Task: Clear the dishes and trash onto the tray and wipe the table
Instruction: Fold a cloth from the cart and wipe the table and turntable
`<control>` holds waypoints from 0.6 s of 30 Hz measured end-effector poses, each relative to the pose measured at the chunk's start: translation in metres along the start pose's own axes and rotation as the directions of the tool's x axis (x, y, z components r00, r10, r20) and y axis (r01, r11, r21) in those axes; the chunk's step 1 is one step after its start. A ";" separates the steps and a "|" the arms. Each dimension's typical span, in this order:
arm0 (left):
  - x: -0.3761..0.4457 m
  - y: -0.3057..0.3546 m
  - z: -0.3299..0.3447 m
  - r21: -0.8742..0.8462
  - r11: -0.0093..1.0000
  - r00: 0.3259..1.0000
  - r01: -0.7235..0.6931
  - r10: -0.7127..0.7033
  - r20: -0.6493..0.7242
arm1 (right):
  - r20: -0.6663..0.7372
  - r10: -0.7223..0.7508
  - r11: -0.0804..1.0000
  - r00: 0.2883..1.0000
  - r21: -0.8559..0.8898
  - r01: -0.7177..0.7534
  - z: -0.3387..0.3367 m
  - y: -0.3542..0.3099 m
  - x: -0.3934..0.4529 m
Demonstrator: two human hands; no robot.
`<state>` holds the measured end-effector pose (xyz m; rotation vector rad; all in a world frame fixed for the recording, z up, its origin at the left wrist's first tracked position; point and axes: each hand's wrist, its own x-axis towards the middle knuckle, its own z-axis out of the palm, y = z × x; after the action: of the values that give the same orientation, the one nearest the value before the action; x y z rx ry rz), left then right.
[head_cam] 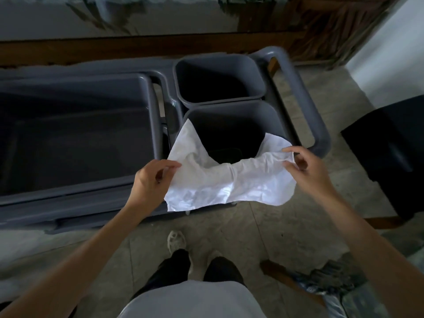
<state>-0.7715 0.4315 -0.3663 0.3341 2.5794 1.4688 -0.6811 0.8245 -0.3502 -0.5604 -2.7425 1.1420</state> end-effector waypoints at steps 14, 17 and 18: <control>-0.042 0.051 -0.083 -0.055 0.988 0.939 0.142 -0.152 -0.309 | 0.329 -0.326 0.901 0.886 0.393 0.185 -0.036 -0.068 0.098; -0.079 0.056 -0.099 0.090 0.977 0.897 0.193 -0.138 -0.419 | 0.434 -0.472 0.876 0.767 0.330 0.353 -0.033 -0.098 0.096; -0.095 0.058 -0.103 0.115 0.972 0.877 0.203 -0.129 -0.463 | 0.470 -0.517 0.855 0.715 0.315 0.412 -0.029 -0.110 0.094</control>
<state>-0.6981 0.3492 -0.2617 -0.2477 3.0003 1.4155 -0.7929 0.8085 -0.2550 0.5635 -2.8696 1.5638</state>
